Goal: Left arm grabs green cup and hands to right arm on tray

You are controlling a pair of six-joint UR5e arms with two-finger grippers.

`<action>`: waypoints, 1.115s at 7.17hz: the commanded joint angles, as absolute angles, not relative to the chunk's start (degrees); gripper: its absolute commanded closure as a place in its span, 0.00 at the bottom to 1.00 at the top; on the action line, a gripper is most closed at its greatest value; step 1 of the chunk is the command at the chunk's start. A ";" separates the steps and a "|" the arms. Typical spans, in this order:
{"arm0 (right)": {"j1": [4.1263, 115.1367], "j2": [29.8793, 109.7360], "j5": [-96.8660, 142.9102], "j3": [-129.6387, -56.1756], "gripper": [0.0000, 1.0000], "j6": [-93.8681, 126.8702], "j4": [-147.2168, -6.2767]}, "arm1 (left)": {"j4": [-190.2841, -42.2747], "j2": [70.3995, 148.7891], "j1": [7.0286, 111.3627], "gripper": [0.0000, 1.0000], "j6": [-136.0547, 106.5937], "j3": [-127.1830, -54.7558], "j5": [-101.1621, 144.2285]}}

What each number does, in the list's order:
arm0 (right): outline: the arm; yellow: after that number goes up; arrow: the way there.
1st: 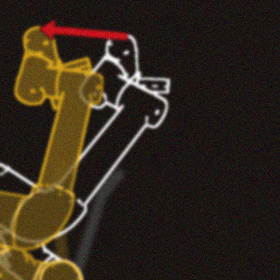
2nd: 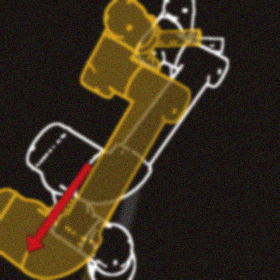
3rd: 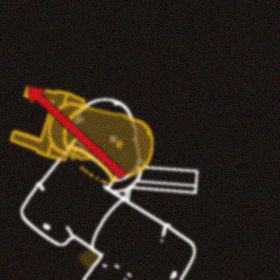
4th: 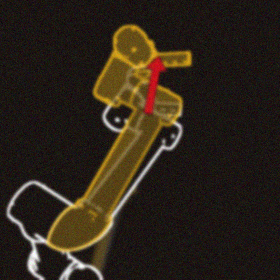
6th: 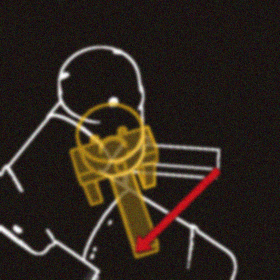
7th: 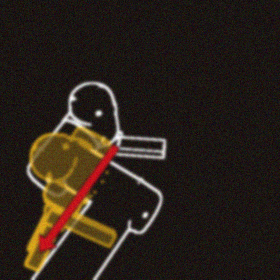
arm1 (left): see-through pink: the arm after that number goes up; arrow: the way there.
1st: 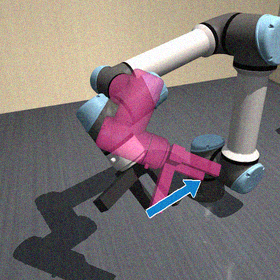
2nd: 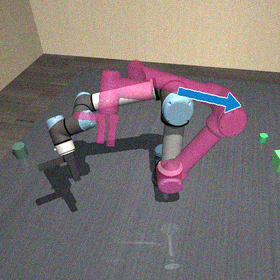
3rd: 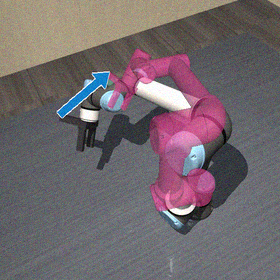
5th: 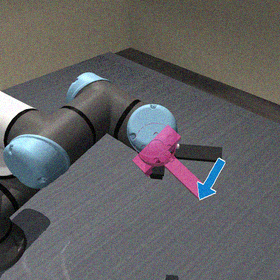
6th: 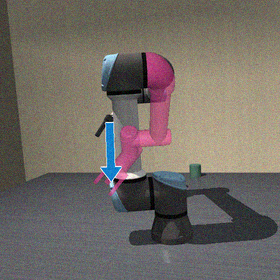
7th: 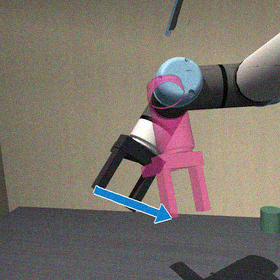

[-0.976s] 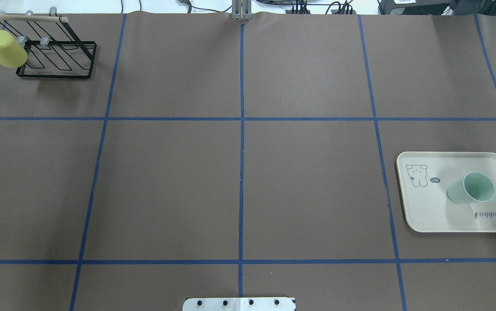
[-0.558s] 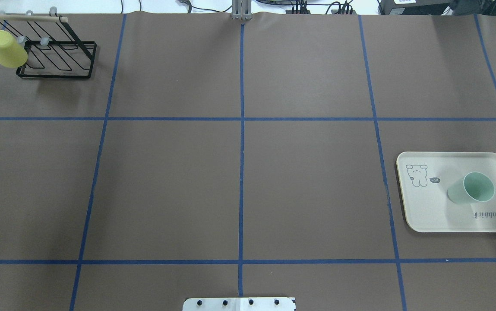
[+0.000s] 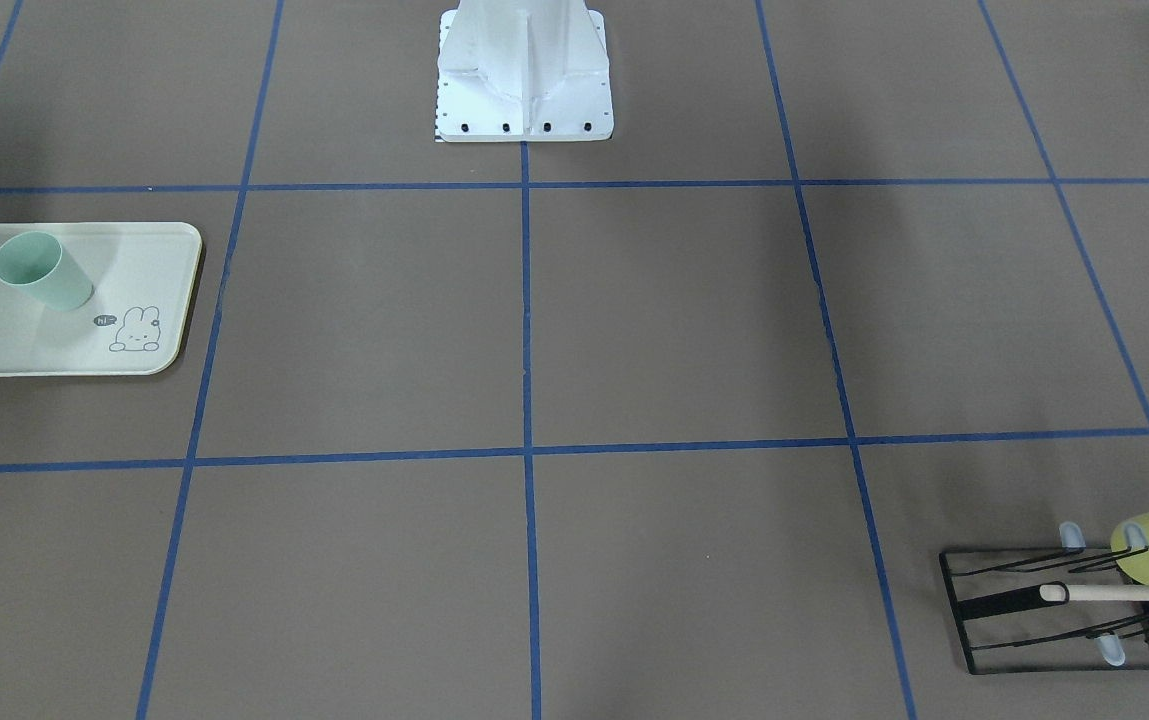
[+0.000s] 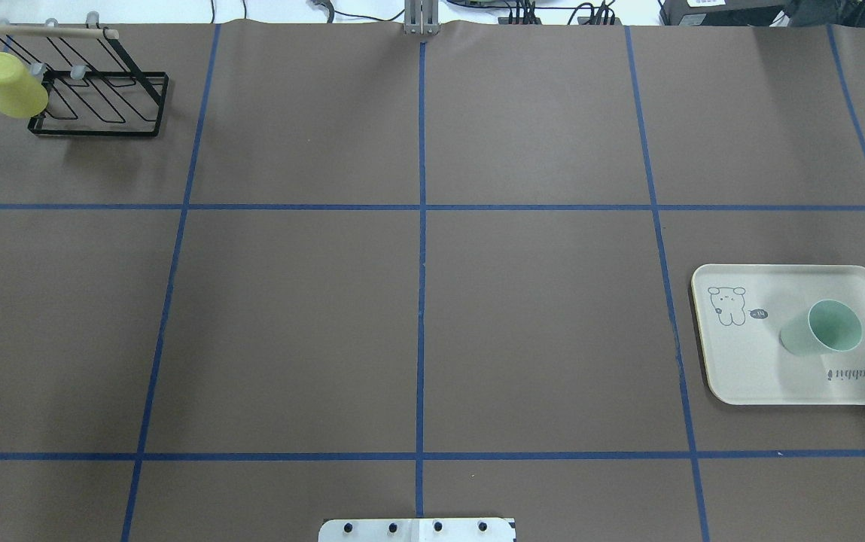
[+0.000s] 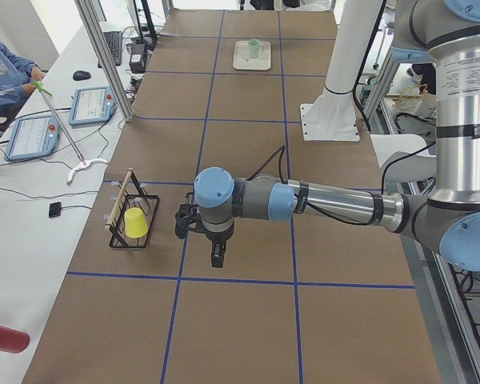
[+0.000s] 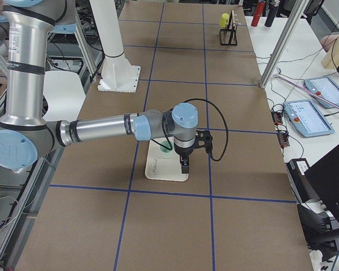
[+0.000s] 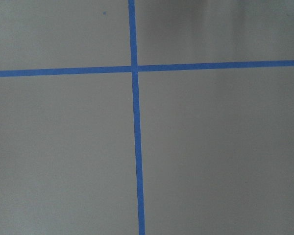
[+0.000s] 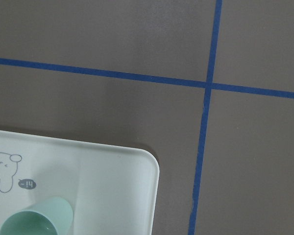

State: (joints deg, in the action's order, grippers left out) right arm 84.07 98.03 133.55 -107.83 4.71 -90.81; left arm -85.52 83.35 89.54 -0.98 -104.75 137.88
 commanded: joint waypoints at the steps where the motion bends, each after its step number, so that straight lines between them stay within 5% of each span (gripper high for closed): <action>1: 83.68 97.91 133.59 -107.58 0.00 4.22 -91.85 | -85.43 82.88 89.82 0.00 -0.97 -105.38 137.81; 8: 83.32 97.82 133.86 -107.75 0.00 4.22 -93.60 | -85.69 81.65 89.91 0.00 -0.88 -105.64 137.90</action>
State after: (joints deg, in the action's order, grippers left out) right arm 83.30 97.78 133.89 -107.81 4.22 -93.59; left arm -85.61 81.89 89.91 -0.90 -105.61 137.86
